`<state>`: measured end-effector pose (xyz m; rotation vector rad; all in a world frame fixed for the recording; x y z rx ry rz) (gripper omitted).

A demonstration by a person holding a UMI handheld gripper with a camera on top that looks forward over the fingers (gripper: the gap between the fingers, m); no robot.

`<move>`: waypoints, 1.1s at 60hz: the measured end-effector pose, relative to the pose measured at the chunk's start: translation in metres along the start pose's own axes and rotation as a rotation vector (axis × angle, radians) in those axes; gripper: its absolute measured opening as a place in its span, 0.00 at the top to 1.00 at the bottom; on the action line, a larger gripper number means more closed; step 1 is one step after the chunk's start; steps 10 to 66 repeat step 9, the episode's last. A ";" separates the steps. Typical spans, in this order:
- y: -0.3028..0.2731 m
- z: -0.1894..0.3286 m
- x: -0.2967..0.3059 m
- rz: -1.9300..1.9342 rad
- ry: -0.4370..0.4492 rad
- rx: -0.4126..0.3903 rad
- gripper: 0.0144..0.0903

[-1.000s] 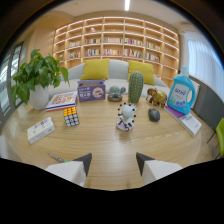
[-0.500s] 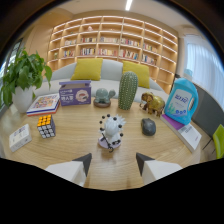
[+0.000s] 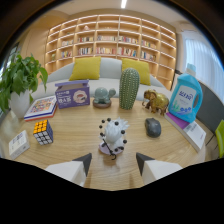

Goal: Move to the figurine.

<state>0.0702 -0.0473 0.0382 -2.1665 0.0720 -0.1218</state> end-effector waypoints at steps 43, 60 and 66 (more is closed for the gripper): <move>-0.004 -0.003 0.003 0.005 0.005 0.008 0.08; -0.004 -0.003 0.003 0.005 0.005 0.008 0.08; -0.004 -0.003 0.003 0.005 0.005 0.008 0.08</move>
